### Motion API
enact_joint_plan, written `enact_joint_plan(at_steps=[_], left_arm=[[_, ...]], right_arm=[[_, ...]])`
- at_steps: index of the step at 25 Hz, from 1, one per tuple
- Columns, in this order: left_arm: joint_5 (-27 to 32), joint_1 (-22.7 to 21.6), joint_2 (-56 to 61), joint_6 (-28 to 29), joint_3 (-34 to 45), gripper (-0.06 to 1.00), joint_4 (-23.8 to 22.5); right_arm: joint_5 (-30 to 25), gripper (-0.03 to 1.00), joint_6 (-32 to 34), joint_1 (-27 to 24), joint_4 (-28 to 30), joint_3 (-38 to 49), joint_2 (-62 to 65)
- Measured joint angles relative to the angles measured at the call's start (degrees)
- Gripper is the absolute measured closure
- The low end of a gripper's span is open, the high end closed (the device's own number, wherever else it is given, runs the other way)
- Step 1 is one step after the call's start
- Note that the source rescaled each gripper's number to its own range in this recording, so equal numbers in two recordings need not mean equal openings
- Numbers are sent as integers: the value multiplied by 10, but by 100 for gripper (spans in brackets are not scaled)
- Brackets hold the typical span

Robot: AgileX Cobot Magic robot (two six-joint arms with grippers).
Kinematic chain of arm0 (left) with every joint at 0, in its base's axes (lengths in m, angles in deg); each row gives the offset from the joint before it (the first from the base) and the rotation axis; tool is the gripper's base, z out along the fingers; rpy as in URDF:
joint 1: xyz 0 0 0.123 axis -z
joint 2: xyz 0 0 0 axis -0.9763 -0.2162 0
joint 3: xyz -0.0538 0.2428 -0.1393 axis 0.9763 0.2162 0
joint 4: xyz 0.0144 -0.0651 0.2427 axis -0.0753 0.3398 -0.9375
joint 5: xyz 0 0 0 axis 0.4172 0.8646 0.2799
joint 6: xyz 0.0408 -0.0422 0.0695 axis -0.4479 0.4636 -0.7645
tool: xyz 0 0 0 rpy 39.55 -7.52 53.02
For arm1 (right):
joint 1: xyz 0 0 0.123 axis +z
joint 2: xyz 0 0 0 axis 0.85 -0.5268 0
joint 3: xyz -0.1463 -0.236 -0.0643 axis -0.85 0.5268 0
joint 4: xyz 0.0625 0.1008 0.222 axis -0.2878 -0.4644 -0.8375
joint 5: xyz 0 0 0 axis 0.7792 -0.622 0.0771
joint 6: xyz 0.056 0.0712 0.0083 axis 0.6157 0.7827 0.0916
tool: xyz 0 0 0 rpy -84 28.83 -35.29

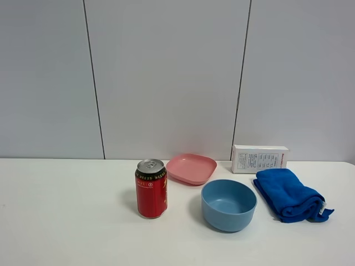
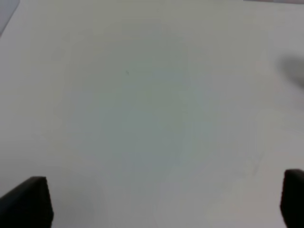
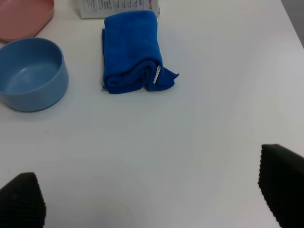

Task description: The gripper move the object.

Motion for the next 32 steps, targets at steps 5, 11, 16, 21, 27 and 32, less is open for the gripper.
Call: enact_joint_plan(at_steps=[5,11,16,21,27,32], left_arm=[[1,0,6,1,0,-6,0],[1,0,23,1,0,-6,-2],[1,0,30,1,0,-6,-19],[1,0,30,1,0,-6,-23],[1,0,30,1,0,-6,-24],[1,0,30,1,0,-6,-25]], right_arm=[[0,-3,0,0,0,0,0],[0,-3,0,0,0,0,0],[0,-3,0,0,0,0,0],[0,-3,0,0,0,0,0],[0,-3,0,0,0,0,0],[0,-3,0,0,0,0,0]])
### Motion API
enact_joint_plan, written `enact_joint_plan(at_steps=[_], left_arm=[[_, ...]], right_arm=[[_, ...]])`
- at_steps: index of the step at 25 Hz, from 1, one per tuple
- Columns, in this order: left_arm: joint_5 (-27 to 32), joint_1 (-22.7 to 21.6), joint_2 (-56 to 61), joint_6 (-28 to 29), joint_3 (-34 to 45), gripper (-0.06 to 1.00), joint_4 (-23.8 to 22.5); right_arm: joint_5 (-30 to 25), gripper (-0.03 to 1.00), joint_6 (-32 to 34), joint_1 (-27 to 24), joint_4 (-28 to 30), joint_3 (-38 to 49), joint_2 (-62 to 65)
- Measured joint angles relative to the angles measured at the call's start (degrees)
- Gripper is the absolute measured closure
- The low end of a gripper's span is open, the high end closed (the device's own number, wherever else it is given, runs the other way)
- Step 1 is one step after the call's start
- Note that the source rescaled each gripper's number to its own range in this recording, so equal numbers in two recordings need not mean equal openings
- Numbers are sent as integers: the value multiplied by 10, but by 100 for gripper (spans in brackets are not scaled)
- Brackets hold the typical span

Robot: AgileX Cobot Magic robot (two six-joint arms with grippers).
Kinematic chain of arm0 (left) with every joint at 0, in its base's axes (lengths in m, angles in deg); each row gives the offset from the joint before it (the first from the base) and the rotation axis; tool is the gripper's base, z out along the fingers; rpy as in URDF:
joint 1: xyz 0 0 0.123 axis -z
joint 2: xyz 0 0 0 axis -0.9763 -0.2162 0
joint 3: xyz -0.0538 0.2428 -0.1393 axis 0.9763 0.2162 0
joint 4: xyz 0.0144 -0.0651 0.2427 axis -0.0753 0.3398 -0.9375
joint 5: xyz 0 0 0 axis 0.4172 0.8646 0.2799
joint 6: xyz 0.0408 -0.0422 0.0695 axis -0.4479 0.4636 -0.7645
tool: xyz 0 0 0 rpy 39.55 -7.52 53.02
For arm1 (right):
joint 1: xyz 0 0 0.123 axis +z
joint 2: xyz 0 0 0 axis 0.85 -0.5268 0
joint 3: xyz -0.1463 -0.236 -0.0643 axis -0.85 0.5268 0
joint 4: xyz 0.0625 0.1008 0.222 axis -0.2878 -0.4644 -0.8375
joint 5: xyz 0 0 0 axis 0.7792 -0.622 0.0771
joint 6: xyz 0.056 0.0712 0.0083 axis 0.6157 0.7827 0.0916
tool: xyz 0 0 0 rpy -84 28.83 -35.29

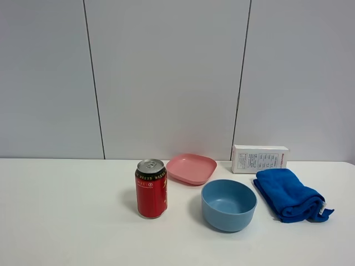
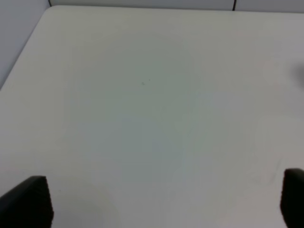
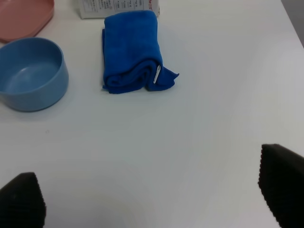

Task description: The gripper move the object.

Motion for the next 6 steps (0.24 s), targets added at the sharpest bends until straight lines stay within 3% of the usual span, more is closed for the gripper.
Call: enact_joint_plan(at_steps=[6], left_arm=[[0,0,0,0,0,-6,0]], right_arm=[[0,-3,0,0,0,0,0]])
